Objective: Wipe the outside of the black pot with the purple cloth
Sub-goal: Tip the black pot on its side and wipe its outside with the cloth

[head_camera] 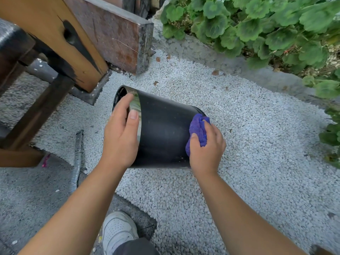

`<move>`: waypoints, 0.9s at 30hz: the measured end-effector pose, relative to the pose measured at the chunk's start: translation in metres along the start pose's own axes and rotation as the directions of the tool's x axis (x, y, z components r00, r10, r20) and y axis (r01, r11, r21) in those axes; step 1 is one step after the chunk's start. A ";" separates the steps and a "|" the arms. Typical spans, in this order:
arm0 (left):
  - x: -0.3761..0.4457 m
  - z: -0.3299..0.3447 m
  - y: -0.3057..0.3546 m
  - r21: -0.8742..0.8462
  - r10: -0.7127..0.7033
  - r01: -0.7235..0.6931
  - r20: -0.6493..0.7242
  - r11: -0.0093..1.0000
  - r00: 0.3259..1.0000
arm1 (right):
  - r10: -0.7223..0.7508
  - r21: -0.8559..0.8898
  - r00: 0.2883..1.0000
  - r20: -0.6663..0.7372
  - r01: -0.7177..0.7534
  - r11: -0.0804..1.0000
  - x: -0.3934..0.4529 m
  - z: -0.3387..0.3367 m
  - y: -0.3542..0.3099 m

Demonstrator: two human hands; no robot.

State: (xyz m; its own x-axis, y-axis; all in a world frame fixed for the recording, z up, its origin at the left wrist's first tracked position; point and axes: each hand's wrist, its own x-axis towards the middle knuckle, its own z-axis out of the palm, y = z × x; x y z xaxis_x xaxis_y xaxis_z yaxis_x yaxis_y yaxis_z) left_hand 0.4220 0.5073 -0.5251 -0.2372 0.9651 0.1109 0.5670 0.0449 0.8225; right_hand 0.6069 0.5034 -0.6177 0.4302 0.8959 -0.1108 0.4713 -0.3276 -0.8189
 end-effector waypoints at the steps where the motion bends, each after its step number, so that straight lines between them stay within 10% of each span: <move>1: -0.002 0.000 -0.001 0.022 0.026 -0.025 -0.065 0.999 0.998 | 0.012 0.019 1.000 0.012 -0.013 1.000 0.001 0.000 0.001; 5: -0.014 -0.005 -0.006 -0.012 0.001 -0.004 -0.226 1.000 0.974 | 0.045 0.080 0.999 0.022 -0.046 0.996 0.004 0.000 -0.001; 12: -0.033 -0.030 -0.029 0.124 0.275 -0.332 0.337 0.935 0.901 | 0.113 0.160 0.992 0.048 -0.119 0.980 0.016 -0.006 -0.008; 21: 0.017 -0.046 -0.006 -0.192 0.129 -0.064 0.347 0.979 0.929 | 0.136 0.193 0.954 0.267 -0.191 0.962 0.066 -0.023 -0.045; 27: 0.024 -0.031 0.000 0.097 0.134 -0.162 0.249 0.982 0.959 | 0.152 0.139 0.946 0.287 -0.199 0.970 0.066 -0.027 -0.055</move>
State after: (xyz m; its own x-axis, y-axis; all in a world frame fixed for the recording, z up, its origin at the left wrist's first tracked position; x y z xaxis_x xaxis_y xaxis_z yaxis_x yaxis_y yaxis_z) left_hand 0.3920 0.5229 -0.5050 0.0443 0.9960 0.0777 0.6716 -0.0873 0.7357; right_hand 0.6297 0.5724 -0.5645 0.2579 0.8834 -0.3912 0.2651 -0.4541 -0.8506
